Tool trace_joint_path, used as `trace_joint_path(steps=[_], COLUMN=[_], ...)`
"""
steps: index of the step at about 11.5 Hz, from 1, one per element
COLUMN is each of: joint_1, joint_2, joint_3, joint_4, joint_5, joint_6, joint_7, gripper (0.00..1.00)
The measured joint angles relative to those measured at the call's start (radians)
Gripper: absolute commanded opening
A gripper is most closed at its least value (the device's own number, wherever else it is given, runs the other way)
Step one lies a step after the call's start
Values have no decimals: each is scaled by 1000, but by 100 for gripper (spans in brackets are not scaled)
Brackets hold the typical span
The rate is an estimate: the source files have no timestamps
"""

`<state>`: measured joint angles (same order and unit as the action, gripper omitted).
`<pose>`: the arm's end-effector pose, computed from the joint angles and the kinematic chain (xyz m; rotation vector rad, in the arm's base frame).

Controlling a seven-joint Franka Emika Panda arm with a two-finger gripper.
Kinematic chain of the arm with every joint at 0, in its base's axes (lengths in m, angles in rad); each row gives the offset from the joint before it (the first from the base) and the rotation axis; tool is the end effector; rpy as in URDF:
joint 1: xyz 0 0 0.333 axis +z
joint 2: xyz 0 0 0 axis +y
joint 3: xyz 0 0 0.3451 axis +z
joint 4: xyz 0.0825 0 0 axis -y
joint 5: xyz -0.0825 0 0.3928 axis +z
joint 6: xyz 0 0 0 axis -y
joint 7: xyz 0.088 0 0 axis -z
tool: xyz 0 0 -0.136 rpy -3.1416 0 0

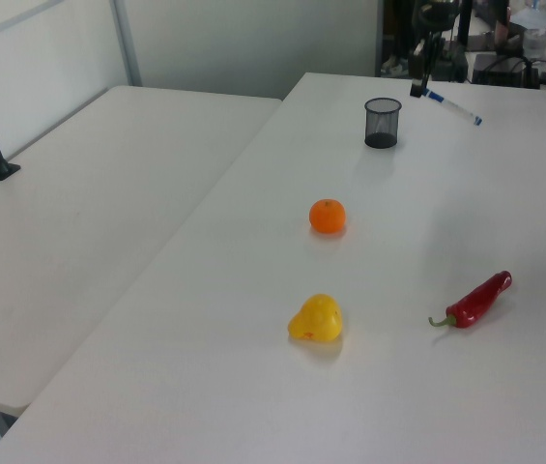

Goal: Take marker pen
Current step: 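Carry the marker toward the orange and lower it to the table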

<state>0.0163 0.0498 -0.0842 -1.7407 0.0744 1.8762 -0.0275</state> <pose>0.5995 -0.0321 0.5409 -3.0737 0.0914 -0.1370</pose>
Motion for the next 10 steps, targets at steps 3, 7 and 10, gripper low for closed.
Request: trace_joint_path(steps=[3, 7, 10], joint_1=[7, 59, 59], joint_2=[37, 143, 194], joint_3=[48, 61, 61], joint_4=[-58, -132, -165], joint_5=[1, 1, 1], joint_6=[33, 246, 389], joint_7=[4, 47, 48], gripper=[0, 0, 0])
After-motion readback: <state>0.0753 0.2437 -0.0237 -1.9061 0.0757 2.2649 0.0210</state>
